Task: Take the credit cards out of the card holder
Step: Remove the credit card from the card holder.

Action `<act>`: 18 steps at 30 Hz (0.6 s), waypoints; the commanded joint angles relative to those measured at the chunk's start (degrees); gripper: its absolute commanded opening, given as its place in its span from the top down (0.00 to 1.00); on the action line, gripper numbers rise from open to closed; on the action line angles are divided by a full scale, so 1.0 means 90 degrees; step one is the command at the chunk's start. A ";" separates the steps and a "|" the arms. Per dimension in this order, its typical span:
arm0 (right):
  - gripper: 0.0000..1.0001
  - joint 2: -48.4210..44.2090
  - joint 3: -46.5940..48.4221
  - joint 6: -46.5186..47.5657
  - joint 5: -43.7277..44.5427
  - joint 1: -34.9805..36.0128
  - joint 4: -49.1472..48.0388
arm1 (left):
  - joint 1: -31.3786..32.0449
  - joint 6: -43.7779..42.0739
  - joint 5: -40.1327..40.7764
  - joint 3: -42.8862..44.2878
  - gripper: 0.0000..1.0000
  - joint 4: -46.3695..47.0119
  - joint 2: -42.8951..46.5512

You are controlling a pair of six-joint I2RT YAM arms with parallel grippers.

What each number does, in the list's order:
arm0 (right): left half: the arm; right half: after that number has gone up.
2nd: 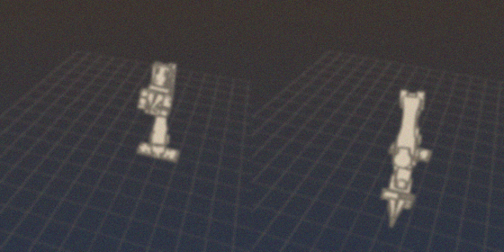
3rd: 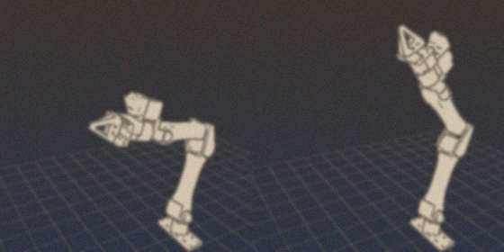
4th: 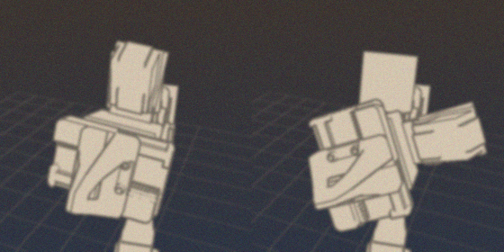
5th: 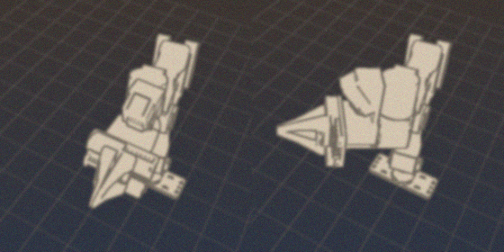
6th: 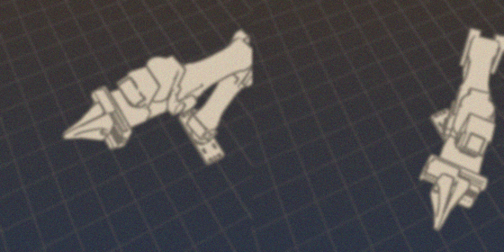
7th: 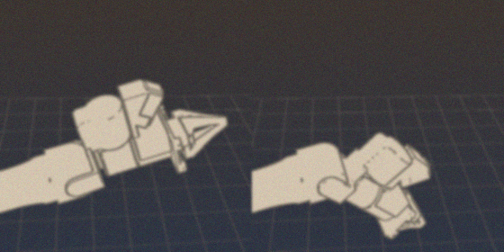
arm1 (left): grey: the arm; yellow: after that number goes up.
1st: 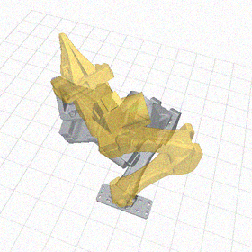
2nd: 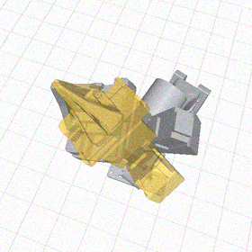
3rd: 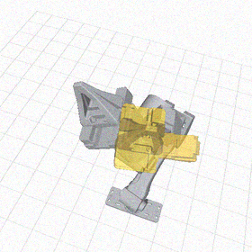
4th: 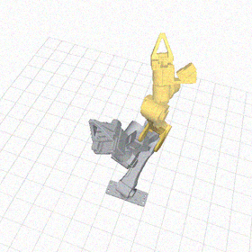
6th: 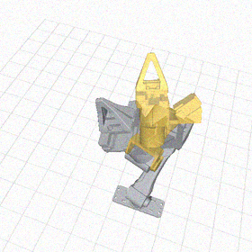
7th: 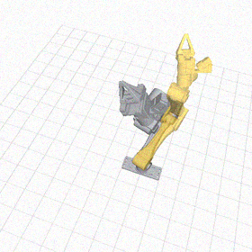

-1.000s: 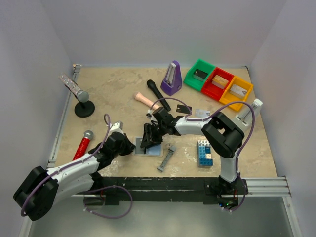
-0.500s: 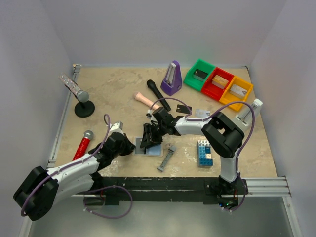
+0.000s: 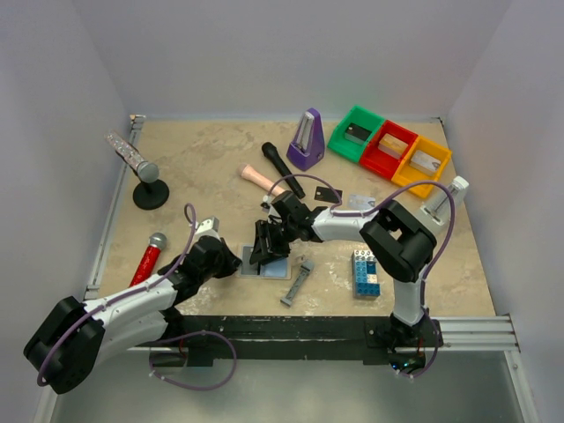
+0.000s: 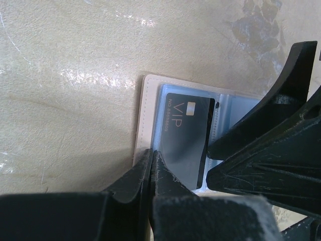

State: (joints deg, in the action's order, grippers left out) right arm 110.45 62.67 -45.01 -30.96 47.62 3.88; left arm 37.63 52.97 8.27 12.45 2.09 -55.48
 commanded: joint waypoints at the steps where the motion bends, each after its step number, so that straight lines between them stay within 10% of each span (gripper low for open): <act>1: 0.48 -0.0241 -0.0089 0.0099 0.0442 0.0022 0.0321 | -0.0030 0.0013 0.0194 -0.0094 1.00 -0.0095 0.0013; 18: 0.50 -0.0417 -0.0245 0.0060 0.0247 0.0012 -0.0236 | -0.0021 0.0042 0.0165 -0.0104 1.00 -0.0017 -0.0017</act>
State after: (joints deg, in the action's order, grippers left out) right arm 108.66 61.14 -44.97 -28.08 47.62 4.16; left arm 37.63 52.99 8.80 12.23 1.91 -55.44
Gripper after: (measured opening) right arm 0.501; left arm 0.016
